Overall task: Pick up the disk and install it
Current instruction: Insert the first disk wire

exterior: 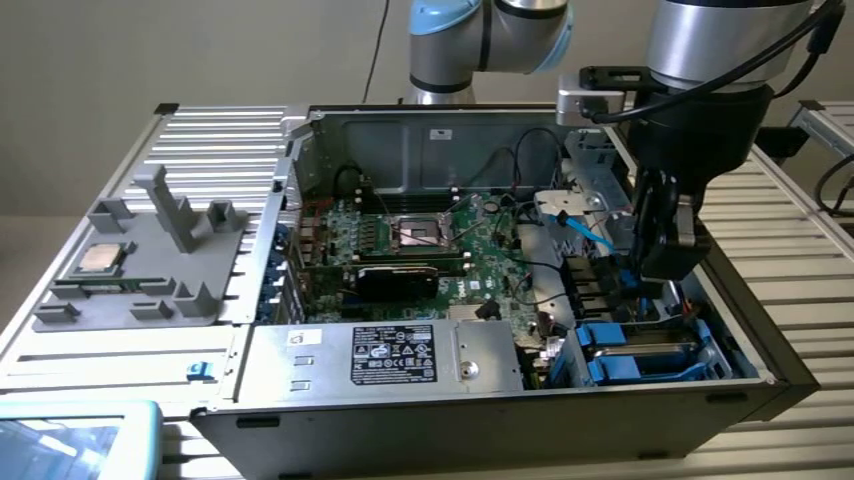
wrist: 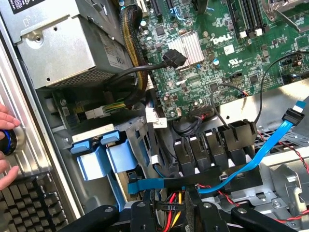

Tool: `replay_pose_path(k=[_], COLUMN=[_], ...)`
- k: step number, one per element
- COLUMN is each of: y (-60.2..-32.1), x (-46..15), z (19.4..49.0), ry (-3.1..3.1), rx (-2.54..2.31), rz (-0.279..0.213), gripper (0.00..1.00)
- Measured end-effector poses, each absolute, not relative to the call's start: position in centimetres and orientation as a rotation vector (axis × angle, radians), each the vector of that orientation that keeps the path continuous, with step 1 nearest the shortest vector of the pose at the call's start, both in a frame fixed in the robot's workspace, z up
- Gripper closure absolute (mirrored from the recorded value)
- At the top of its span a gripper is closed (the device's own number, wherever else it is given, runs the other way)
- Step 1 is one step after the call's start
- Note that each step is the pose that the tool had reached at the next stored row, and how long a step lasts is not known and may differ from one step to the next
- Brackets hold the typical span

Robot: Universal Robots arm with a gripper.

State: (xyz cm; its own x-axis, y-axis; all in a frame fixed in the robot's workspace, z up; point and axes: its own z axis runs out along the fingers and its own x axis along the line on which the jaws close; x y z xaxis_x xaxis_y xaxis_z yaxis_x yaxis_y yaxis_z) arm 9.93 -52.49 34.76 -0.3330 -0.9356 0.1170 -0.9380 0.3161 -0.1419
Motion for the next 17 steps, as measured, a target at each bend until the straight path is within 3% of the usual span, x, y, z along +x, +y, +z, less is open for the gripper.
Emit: replay_pose_path(k=[3, 4, 17], y=[-52.4, -52.4, -52.4], x=[9.9, 9.9, 10.4], z=[34.9, 35.0, 39.7], ry=[-2.539, -2.54, -2.543], rx=[1.807, 1.808, 1.809], rz=[0.29, 0.292, 0.297], gripper=[0.63, 0.56, 0.56])
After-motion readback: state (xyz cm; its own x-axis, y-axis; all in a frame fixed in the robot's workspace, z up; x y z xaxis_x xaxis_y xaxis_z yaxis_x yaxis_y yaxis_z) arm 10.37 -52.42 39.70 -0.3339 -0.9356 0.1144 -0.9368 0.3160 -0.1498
